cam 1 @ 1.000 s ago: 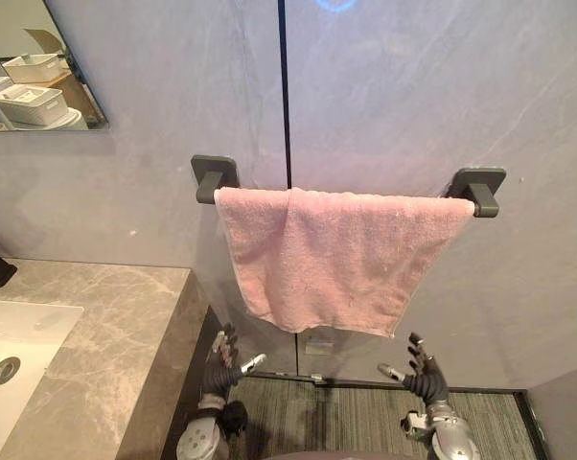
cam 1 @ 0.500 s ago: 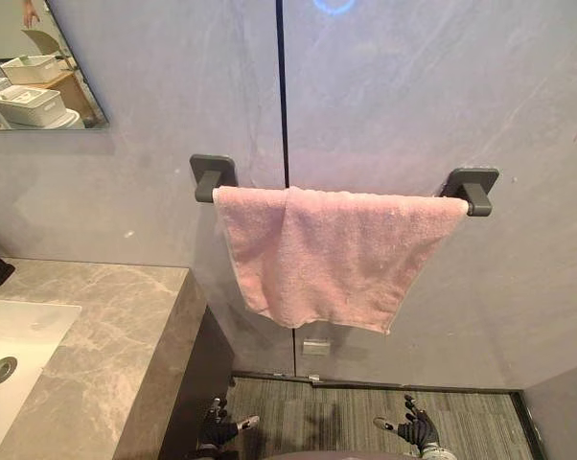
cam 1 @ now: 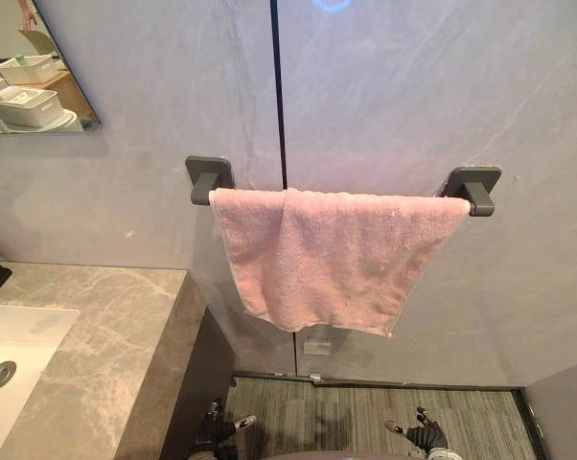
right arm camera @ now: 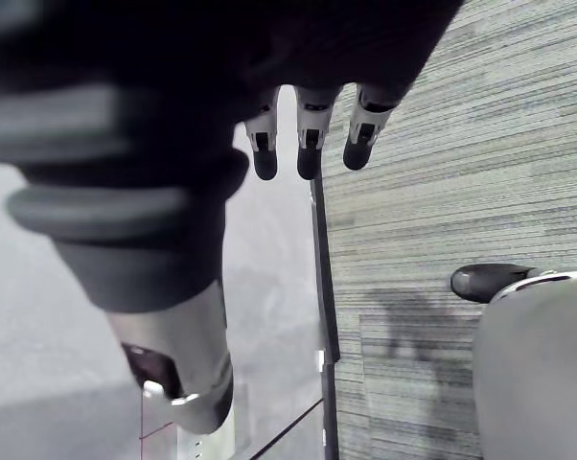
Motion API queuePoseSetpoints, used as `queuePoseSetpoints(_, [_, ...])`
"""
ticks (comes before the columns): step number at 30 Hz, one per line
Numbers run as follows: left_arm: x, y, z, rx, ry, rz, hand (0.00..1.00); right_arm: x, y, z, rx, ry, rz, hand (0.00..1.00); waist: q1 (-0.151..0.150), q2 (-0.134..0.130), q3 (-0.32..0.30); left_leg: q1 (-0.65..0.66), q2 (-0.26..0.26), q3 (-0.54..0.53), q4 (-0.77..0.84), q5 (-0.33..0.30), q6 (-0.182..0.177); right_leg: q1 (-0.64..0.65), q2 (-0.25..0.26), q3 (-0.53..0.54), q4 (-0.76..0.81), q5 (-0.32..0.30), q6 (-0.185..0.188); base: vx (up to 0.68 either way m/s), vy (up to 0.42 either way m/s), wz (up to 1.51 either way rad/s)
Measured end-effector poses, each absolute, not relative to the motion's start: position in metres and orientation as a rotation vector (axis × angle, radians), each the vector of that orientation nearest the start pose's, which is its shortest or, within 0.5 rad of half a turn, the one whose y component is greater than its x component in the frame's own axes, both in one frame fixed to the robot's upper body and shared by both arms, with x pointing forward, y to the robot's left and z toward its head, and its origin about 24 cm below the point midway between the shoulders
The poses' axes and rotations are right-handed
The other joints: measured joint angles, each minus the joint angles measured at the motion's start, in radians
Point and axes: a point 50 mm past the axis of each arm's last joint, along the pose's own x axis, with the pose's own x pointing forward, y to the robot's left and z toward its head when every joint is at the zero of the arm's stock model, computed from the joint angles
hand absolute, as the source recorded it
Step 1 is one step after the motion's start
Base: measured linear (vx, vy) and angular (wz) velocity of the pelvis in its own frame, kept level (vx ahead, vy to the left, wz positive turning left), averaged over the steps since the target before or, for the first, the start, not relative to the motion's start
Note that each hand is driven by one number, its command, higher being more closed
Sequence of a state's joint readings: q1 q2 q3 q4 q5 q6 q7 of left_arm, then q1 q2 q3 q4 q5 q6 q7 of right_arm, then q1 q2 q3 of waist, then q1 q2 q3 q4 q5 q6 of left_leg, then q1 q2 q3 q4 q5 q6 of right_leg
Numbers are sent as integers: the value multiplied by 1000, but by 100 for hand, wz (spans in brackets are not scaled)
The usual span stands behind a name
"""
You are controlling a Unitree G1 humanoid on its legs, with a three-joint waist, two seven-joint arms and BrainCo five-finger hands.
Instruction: Organize washtable
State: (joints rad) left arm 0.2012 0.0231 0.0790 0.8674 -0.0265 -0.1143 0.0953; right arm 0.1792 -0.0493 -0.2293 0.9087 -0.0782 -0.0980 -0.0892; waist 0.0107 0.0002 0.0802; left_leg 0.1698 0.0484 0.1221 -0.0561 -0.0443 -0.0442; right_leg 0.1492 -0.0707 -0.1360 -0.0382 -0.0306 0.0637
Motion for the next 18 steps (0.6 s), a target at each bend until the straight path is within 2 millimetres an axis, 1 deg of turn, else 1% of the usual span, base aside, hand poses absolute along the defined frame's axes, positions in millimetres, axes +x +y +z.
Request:
queuePoseSetpoints(4, [95, 183, -150, 1, 944, 243, 0, 92, -212, -150, -59, 975, -331, 0, -1, 0, 14, -14, 1, 9, 1, 0, 0, -24, 1, 10, 10, -1, 0, -36, -13, -10])
queuePoseSetpoints(6, [101, 183, -149, -3, 931, 250, 0, 101, -211, -148, -58, 952, -321, 0, 3, 5, 40, -23, 6, 36, 4, 0, 0, -78, 2, 39, 77, -25, -3, -43, -7, -37])
queuePoseSetpoints(7, [103, 185, -148, -1, 922, 258, 0, 109, -208, -147, -56, 935, -308, 0, 3, 8, 54, -37, 6, 50, 12, 0, 0, -123, 0, 56, 145, -53, -3, -61, -13, -28])
queuePoseSetpoints(8, [104, 187, -147, 0, 916, 265, 0, 114, -205, -146, -53, 923, -298, 0, -2, 1, 60, -60, 4, 56, 28, -1, 0, -168, -8, 64, 208, -79, -3, -70, -41, -14])
queuePoseSetpoints(9, [110, 194, -145, 24, 904, 275, 0, 116, -201, -146, -46, 919, -292, 0, -3, -16, 71, -94, 2, 51, 51, -3, 1, -227, -22, 77, 296, -115, 5, -51, -53, 10])
queuePoseSetpoints(10, [112, 193, -144, 26, 899, 273, 0, 116, -200, -146, -39, 919, -291, 0, -2, -22, 75, -112, 1, 43, 63, -4, 2, -251, -28, 82, 331, -125, 9, -56, -43, 29])
queuePoseSetpoints(11, [115, 194, -144, 29, 892, 271, 0, 118, -199, -145, -39, 911, -293, 0, 0, -22, 80, -133, 5, 30, 71, -3, 2, -271, -34, 91, 370, -134, 22, -45, -29, 55])
queuePoseSetpoints(12, [118, 192, -143, 23, 883, 266, 0, 117, -201, -143, -41, 903, -297, 0, -1, -24, 85, -143, 7, 9, 76, -1, 4, -292, -43, 123, 464, -180, 14, -26, -32, 81])
queuePoseSetpoints(13, [117, 190, -143, 25, 885, 259, 0, 114, -200, -142, -43, 899, -295, 0, 1, -25, 87, -146, -4, -26, 89, -1, 4, -299, -67, 149, 588, -221, 16, 36, -109, 109])
queuePoseSetpoints(14, [117, 192, -143, 27, 883, 263, 0, 110, -199, -143, -44, 906, -288, 0, -1, -38, 75, -159, -10, -66, 116, -5, -2, -288, -90, 181, 661, -242, 13, 61, -209, 105])
queuePoseSetpoints(15, [119, 193, -141, 26, 870, 273, 0, 110, -196, -143, -38, 906, -285, 0, 6, -51, 67, -181, -13, -90, 145, -7, -5, -283, -111, 209, 694, -251, 17, 35, -315, 101])
queuePoseSetpoints(16, [120, 196, -140, 22, 861, 286, 0, 114, -192, -143, -26, 897, -280, 0, 11, -65, 61, -215, -12, -99, 182, -5, -9, -270, -139, 252, 692, -254, 18, -42, -373, 79])
queuePoseSetpoints(17, [119, 198, -140, 18, 866, 301, 0, 122, -189, -141, -20, 883, -272, 0, 10, -78, 54, -247, -1, -109, 219, 4, -28, -238, -122, 289, 638, -281, 42, -99, -336, 52])
queuePoseSetpoints(18, [118, 198, -140, 17, 867, 307, 0, 125, -190, -140, -21, 877, -271, 0, 12, -71, 56, -254, 10, -111, 224, 9, -38, -230, -112, 285, 613, -289, 46, -160, -357, 10])
